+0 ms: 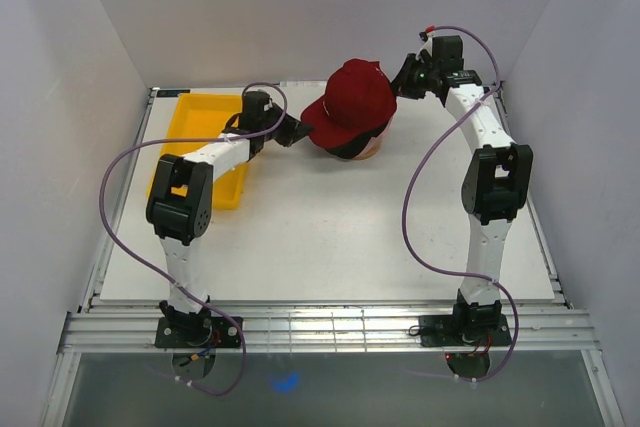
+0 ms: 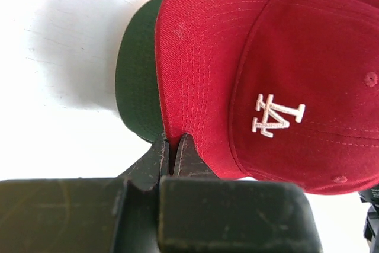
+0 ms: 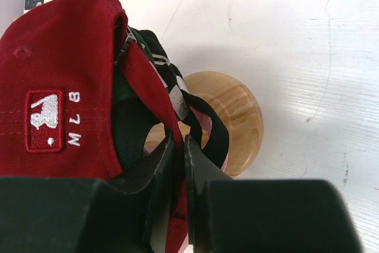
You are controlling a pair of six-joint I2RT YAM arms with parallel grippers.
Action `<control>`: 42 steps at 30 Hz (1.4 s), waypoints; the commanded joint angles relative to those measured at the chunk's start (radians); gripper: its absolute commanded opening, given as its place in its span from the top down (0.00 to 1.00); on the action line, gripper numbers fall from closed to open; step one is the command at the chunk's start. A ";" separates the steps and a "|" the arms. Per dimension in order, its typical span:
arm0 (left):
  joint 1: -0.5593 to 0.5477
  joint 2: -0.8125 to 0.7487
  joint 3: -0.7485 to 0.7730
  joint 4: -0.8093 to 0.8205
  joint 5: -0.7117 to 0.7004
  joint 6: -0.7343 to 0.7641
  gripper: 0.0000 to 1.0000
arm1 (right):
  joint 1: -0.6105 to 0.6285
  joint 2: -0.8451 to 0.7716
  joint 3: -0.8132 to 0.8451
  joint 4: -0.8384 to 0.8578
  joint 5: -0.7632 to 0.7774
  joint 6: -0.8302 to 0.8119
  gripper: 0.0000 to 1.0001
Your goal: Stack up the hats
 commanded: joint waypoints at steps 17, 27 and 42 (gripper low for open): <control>-0.056 0.194 -0.026 -0.397 -0.237 0.122 1.00 | 0.012 0.052 -0.062 -0.089 0.031 -0.025 0.85; -0.074 0.195 -0.003 -0.407 -0.245 0.158 1.00 | 0.012 0.056 -0.012 -0.104 0.026 -0.028 0.83; -0.149 0.208 -0.054 -0.407 -0.262 0.142 1.00 | 0.012 0.059 -0.036 -0.115 0.022 -0.028 0.83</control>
